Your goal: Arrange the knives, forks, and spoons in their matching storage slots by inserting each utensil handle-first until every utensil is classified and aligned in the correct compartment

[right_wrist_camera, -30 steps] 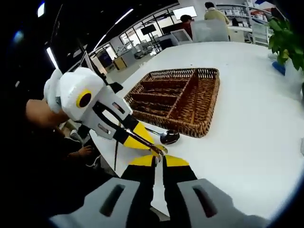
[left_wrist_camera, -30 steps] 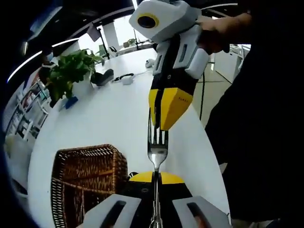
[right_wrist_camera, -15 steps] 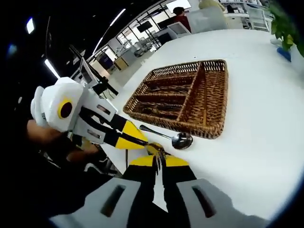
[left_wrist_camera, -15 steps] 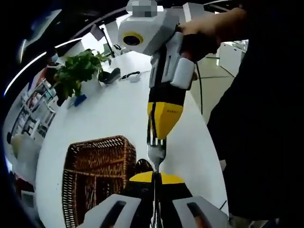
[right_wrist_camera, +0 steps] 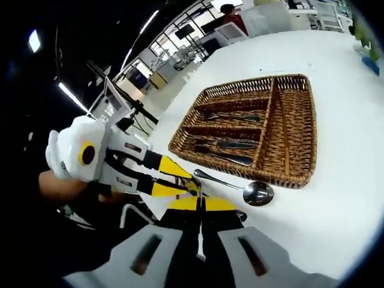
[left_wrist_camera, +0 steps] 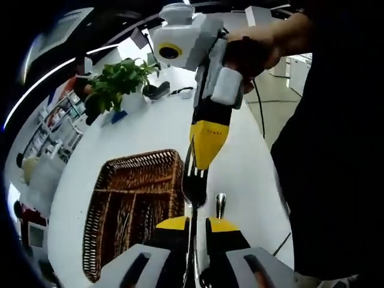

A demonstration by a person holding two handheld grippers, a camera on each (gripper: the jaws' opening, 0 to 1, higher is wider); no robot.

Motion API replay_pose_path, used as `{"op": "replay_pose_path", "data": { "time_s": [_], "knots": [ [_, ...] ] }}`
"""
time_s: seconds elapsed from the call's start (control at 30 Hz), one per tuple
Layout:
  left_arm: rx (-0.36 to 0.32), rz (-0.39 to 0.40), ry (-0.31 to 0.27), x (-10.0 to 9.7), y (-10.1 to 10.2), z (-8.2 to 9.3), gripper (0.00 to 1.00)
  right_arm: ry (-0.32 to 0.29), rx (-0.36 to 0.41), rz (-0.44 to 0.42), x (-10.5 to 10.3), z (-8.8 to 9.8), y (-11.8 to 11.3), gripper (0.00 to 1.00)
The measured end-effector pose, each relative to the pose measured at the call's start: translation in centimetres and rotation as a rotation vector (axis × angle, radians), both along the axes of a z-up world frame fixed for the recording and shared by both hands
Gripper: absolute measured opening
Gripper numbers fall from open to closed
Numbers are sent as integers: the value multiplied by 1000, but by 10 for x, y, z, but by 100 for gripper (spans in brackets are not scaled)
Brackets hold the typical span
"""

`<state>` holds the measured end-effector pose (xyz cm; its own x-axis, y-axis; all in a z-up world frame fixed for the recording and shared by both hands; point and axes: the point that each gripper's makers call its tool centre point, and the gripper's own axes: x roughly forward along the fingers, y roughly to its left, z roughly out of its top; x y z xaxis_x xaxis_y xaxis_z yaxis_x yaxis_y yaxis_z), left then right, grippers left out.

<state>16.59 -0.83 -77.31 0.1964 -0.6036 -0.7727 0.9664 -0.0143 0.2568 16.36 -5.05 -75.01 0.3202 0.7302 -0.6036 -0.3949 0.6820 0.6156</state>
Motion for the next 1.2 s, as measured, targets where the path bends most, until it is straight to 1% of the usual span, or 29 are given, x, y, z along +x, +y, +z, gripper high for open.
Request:
{"op": "replay_pose_path", "data": {
  "time_s": [0.03, 0.07, 0.1, 0.13, 0.2, 0.27, 0.3, 0.37, 0.4, 0.43, 0.47, 0.5, 0.53, 0.57, 0.6, 0.63, 0.67, 0.73, 0.77, 0.83, 0.87, 0.9, 0.93, 0.97, 1.03, 1.07, 1.1, 1.17, 1.2],
  "knots": [
    [-8, 0, -18, 1, 0, 0, 11, 2, -4, -3, 2, 0, -1, 0],
    [-12, -1, -24, 1, 1, 1, 8, 19, 0, -1, 0, 0, 0, 0],
    [-9, -6, -46, 3, 1, 2, 5, 25, 1, 1, 0, 0, 1, 0],
    [-6, -8, -53, 4, 1, 2, 2, 29, 1, 4, -1, 0, 2, 0],
    [1, -12, -56, 6, 1, 2, 2, 42, 10, -5, -1, 1, 3, 0],
    [-4, 0, -38, 7, 2, 3, 2, 45, 12, -5, 0, 1, 3, 0],
    [-7, 7, -13, 5, 2, 3, 2, 51, 16, -2, -1, 1, 3, 0],
    [-11, 0, -6, 5, 4, 4, 1, 55, 26, -2, -1, 2, 4, 0],
    [-14, 9, 29, 2, 5, 4, 1, 23, 23, 31, -2, 4, 7, 0],
    [-10, 24, 92, -3, 7, 3, 0, -36, 5, 70, -1, 4, 8, 0],
    [-6, 20, 82, -1, 7, 4, 0, -99, -8, 104, 2, 7, 10, 0],
    [7, 25, 115, -2, 10, 6, 0, -113, -16, 115, 1, 7, 11, 0],
    [12, 31, 133, -3, 11, 6, 0, -150, -40, 149, 1, 8, 12, 1],
    [17, 34, 140, -2, 13, 6, 0, -197, -60, 172, 3, 9, 13, 6],
    [31, 31, 143, -2, 16, 7, 0, -255, -93, 170, 9, 9, 13, 12],
    [39, 28, 143, -2, 17, 7, 0, -272, -112, 166, 11, 9, 12, 17],
    [49, 33, 150, -2, 20, 7, 0, -277, -115, 174, 11, 9, 12, 22],
    [66, 38, 161, -2, 24, 8, 0, -297, -93, 190, 10, 15, 15, 30],
    [73, 39, 163, -2, 25, 9, 0, -317, -96, 187, 12, 18, 14, 36],
    [81, 49, 173, -2, 28, 11, 0, -385, -120, 184, 18, 24, 11, 46],
    [87, 56, 178, -1, 30, 12, 0, -451, -156, 180, 24, 29, 7, 56],
    [92, 59, 180, 0, 32, 12, 0, -489, -175, 192, 25, 31, 6, 65],
    [100, 62, 184, 0, 34, 13, 0, -525, -213, 207, 25, 32, 2, 73],
    [107, 64, 175, 1, 35, 15, 0, -564, -257, 225, 25, 33, -3, 83],
    [116, 68, 170, 5, 38, 19, 0, -615, -286, 242, 22, 39, -9, 97],
    [117, 69, 168, 6, 39, 22, 0, -621, -284, 241, 22, 40, -10, 100],
    [122, 68, 166, 7, 39, 25, 0, -626, -277, 234, 20, 43, -12, 99],
    [141, 64, 157, 10, 42, 32, 0, -645, -292, 194, 21, 51, -26, 99],
    [145, 64, 153, 11, 42, 34, 0, -642, -286, 177, 20, 54, -30, 99]
  ]
}}
